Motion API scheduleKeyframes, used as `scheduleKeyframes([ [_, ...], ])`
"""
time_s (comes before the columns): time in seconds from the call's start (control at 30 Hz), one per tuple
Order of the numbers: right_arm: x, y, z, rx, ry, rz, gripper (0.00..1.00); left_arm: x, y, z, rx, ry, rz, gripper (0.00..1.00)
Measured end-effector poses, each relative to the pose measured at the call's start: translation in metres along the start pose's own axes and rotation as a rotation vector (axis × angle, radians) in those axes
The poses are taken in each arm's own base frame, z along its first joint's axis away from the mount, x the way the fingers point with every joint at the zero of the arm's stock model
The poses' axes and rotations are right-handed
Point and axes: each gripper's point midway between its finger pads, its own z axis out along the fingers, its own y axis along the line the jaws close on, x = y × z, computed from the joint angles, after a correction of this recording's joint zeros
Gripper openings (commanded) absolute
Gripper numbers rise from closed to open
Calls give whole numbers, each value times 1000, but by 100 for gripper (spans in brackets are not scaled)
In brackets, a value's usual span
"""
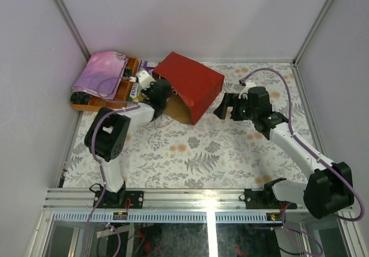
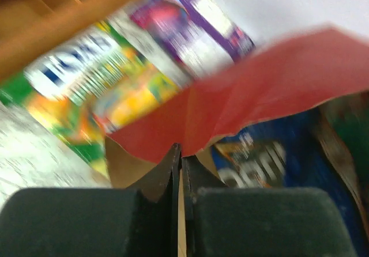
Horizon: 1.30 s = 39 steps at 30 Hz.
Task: Take the snacks out of the paper bag
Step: Adjust the paper bag at the center of the board.
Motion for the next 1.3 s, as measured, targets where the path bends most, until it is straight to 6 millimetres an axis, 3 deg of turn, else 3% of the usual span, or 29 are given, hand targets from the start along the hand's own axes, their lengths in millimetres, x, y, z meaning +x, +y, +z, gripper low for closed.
scheduleKeyframes([
  [0.1, 17, 12, 3, -28, 21, -61, 100, 41, -30, -34, 69, 57, 48, 0],
  [0.23, 39, 10, 5, -8, 49, -134, 99, 93, -57, -75, 152, 135, 127, 0],
  [0.3, 43, 8, 6, 5, 50, -167, 99, 111, -65, -87, 180, 166, 159, 0],
  [0.43, 41, 0, 6, 51, 21, -199, 99, 128, -74, -103, 213, 206, 193, 0],
  [0.67, 25, -18, 17, 147, -46, -248, 99, 123, -62, -96, 183, 220, 235, 0],
  [0.7, 24, -19, 21, 151, -39, -254, 100, 121, -59, -95, 189, 237, 241, 9],
  [0.8, 26, -22, 40, 156, -18, -263, 98, 110, -48, -90, 230, 298, 263, 63],
  [0.9, 29, -26, 53, 155, -12, -262, 94, 98, -36, -94, 281, 340, 290, 99],
  [0.97, 29, -28, 61, 162, -17, -262, 92, 94, -32, -104, 321, 367, 304, 100],
  [1.1, 22, -36, 77, 197, -49, -264, 84, 84, -32, -147, 464, 432, 309, 100],
  [1.3, 4, -46, 102, 246, -106, -261, 63, 40, -55, -211, 686, 453, 261, 100],
])
